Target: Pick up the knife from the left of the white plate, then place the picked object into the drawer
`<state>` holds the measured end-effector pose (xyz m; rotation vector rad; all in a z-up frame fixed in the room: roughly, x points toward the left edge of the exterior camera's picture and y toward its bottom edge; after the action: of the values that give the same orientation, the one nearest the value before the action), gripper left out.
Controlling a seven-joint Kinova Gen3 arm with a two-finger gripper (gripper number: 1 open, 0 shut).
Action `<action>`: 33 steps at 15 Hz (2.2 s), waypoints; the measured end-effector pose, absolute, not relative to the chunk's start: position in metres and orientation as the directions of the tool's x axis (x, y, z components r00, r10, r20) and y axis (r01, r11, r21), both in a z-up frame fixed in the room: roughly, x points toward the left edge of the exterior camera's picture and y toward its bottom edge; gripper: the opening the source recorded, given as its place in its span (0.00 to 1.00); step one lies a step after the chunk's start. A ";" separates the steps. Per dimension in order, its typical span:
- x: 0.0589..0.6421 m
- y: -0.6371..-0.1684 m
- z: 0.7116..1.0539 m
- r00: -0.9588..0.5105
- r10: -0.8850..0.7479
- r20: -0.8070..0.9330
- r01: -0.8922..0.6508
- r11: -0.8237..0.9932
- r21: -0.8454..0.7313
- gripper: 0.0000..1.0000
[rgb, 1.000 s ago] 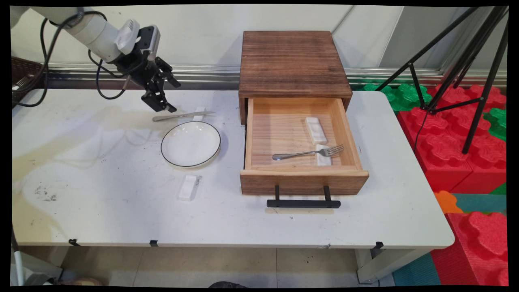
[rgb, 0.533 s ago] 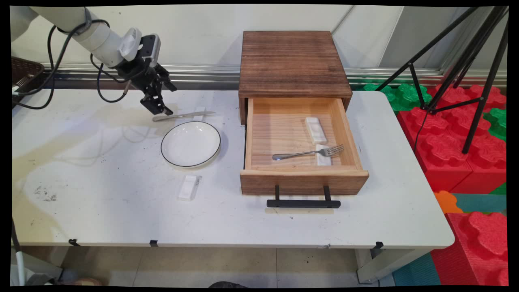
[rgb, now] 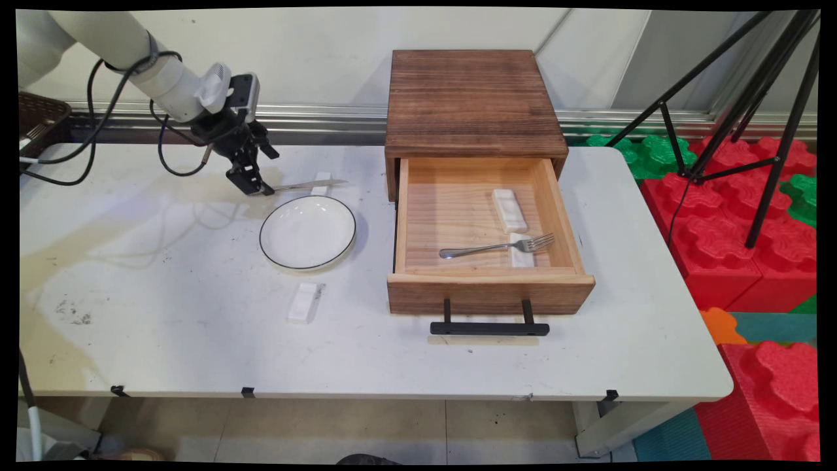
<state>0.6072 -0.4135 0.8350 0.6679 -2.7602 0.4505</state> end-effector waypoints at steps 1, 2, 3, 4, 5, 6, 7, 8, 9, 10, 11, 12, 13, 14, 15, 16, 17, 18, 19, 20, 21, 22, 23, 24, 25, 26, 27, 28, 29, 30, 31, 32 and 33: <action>0.609 -0.414 0.830 -0.856 -0.406 0.319 -0.486 0.843 -0.230 1.00; 0.611 -0.415 0.826 -0.854 -0.413 0.316 -0.491 0.841 -0.226 1.00; 0.612 -0.416 0.822 -0.851 -0.421 0.313 -0.497 0.839 -0.222 1.00; 0.613 -0.417 0.819 -0.850 -0.425 0.312 -0.500 0.838 -0.221 1.00; 0.614 -0.419 0.817 -0.849 -0.428 0.312 -0.502 0.836 -0.220 1.00; 0.614 -0.421 0.813 -0.847 -0.431 0.311 -0.505 0.835 -0.219 1.00; 0.615 -0.423 0.810 -0.846 -0.432 0.311 -0.506 0.834 -0.219 1.00; 0.614 -0.425 0.808 -0.846 -0.432 0.312 -0.507 0.834 -0.219 1.00; 0.614 -0.428 0.805 -0.845 -0.431 0.315 -0.507 0.834 -0.219 1.00; 0.614 -0.430 0.802 -0.845 -0.430 0.317 -0.507 0.834 -0.218 1.00; 0.614 -0.432 0.800 -0.845 -0.429 0.319 -0.506 0.835 -0.217 1.00; 0.613 -0.434 0.798 -0.845 -0.427 0.321 -0.505 0.836 -0.216 1.00; 0.613 -0.436 0.796 -0.845 -0.427 0.323 -0.505 0.836 -0.215 1.00; 0.613 -0.437 0.794 -0.844 -0.427 0.324 -0.505 0.836 -0.214 1.00; 0.613 -0.439 0.792 -0.843 -0.426 0.327 -0.505 0.836 -0.214 1.00; 0.612 -0.440 0.791 -0.843 -0.426 0.329 -0.505 0.836 -0.213 1.00; 0.612 -0.441 0.790 -0.843 -0.425 0.331 -0.505 0.836 -0.213 1.00; 0.611 -0.443 0.789 -0.842 -0.423 0.334 -0.504 0.837 -0.212 1.00; 0.611 -0.444 0.788 -0.842 -0.422 0.335 -0.504 0.838 -0.211 0.00; 0.611 -0.444 0.787 -0.842 -0.422 0.336 -0.504 0.838 -0.210 0.00; 0.610 -0.445 0.786 -0.842 -0.421 0.338 -0.503 0.838 -0.210 0.00; 0.610 -0.446 0.786 -0.842 -0.420 0.339 -0.502 0.839 -0.209 0.00; 0.610 -0.446 0.785 -0.842 -0.419 0.340 -0.502 0.840 -0.208 0.00; 0.610 -0.446 0.785 -0.841 -0.419 0.341 -0.502 0.840 -0.207 0.00; 0.610 -0.446 0.784 -0.841 -0.419 0.342 -0.503 0.840 -0.205 0.00; 0.610 -0.447 0.785 -0.841 -0.419 0.343 -0.502 0.840 -0.205 0.00; 0.610 -0.447 0.785 -0.840 -0.419 0.345 -0.503 0.840 -0.205 0.00; 0.611 -0.447 0.785 -0.840 -0.419 0.346 -0.503 0.839 -0.205 0.00; 0.611 -0.447 0.786 -0.839 -0.418 0.348 -0.503 0.839 -0.206 0.00; 0.612 -0.447 0.788 -0.839 -0.417 0.350 -0.504 0.839 -0.207 0.00; 0.612 -0.447 0.791 -0.838 -0.416 0.353 -0.504 0.838 -0.210 0.00; 0.612 -0.447 0.792 -0.838 -0.415 0.355 -0.504 0.838 -0.210 0.00; 0.613 -0.446 0.794 -0.837 -0.415 0.357 -0.505 0.837 -0.211 0.00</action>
<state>0.6128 -0.4455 0.7945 0.6982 -2.7190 0.4303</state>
